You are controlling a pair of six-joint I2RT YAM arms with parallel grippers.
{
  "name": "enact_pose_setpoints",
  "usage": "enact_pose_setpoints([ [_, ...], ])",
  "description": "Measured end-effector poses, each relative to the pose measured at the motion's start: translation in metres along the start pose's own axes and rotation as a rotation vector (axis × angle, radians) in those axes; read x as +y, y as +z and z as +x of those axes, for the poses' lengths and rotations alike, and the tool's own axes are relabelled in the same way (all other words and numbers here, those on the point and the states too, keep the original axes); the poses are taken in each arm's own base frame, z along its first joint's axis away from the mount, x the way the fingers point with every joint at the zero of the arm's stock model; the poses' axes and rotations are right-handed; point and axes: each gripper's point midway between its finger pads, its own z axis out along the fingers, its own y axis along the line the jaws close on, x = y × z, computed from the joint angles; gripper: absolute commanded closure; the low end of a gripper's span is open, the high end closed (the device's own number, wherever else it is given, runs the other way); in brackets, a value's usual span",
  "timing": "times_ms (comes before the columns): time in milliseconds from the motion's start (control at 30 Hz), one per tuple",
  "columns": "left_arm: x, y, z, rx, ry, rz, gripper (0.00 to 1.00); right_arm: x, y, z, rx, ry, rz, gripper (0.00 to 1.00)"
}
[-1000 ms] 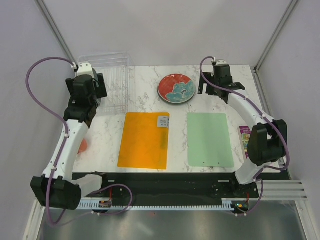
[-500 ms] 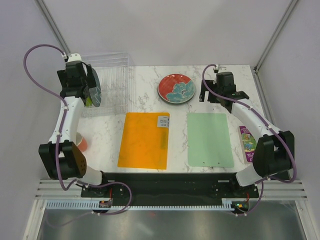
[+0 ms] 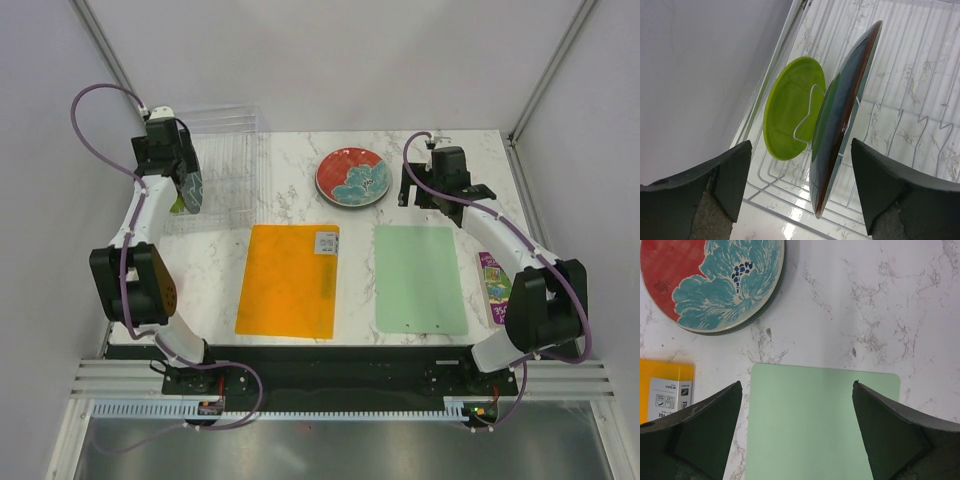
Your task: Unload the plates from the dish rack
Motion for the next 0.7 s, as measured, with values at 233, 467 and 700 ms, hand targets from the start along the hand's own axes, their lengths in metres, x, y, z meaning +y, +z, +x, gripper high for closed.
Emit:
enact_pose_setpoints([
  [233, -0.007, 0.019, -0.001, -0.003, 0.001, -0.005, 0.46, -0.001, 0.006, 0.006, 0.020, 0.000, 0.005, 0.02],
  [467, -0.013, 0.026, -0.002, -0.010, 0.000, 0.002, 0.68, -0.003, 0.011, 0.014, 0.039, -0.001, 0.010, 0.02],
  [700, -0.018, 0.034, 0.001, -0.003, 0.007, 0.005, 0.81, -0.004, 0.012, 0.019, 0.049, -0.002, 0.012, 0.02],
])
